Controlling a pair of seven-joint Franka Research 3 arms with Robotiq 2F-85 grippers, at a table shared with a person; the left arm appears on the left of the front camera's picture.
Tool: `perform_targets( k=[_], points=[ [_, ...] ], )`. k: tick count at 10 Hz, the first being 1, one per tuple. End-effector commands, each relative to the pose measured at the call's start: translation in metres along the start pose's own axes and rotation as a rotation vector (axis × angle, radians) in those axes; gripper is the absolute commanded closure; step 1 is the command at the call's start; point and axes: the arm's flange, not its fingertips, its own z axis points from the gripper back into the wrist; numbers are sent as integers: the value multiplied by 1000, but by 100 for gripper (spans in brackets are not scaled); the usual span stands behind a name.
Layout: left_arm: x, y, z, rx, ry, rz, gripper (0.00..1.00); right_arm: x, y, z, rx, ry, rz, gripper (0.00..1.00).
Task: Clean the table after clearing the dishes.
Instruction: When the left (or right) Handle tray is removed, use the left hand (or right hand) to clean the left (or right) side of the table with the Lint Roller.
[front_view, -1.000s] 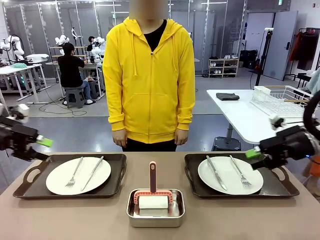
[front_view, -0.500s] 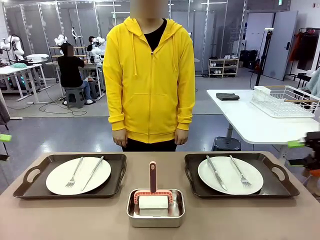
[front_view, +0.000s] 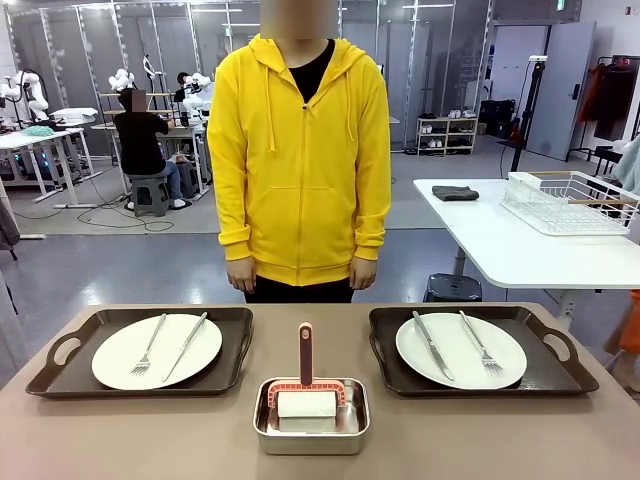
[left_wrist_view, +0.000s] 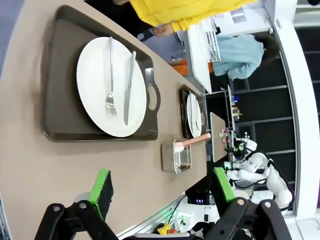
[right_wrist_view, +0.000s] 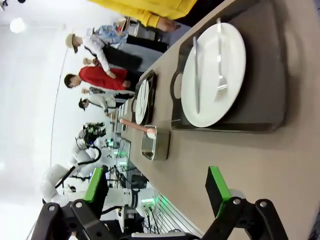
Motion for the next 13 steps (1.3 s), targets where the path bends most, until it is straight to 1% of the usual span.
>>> perform_targets(
  k=[1, 2, 3, 4, 5, 6, 13],
  points=[
    [-2, -3, 16, 48, -18, 52, 0, 2, -7, 19, 1, -39, -62, 0],
    [-4, -3, 22, 57, -31, 56, 0, -2, -11, 29, -33, -55, -87, 0],
    [-5, -3, 22, 63, -28, 53, 0, -2, -10, 29, -43, -52, -80, 0],
    [0, -4, 17, 73, -24, 58, 0, 0, -12, 22, -82, -48, -90, 0],
    [2, -2, 11, 130, -33, 53, 0, -6, -18, 28, -24, -63, -51, 0],
    [-4, 3, 19, 39, -27, 44, 0, -6, -18, 28, -24, -63, -51, 0],
    [-4, 3, 19, 39, -27, 44, 0, -6, -18, 28, -24, -63, -51, 0]
  ],
)
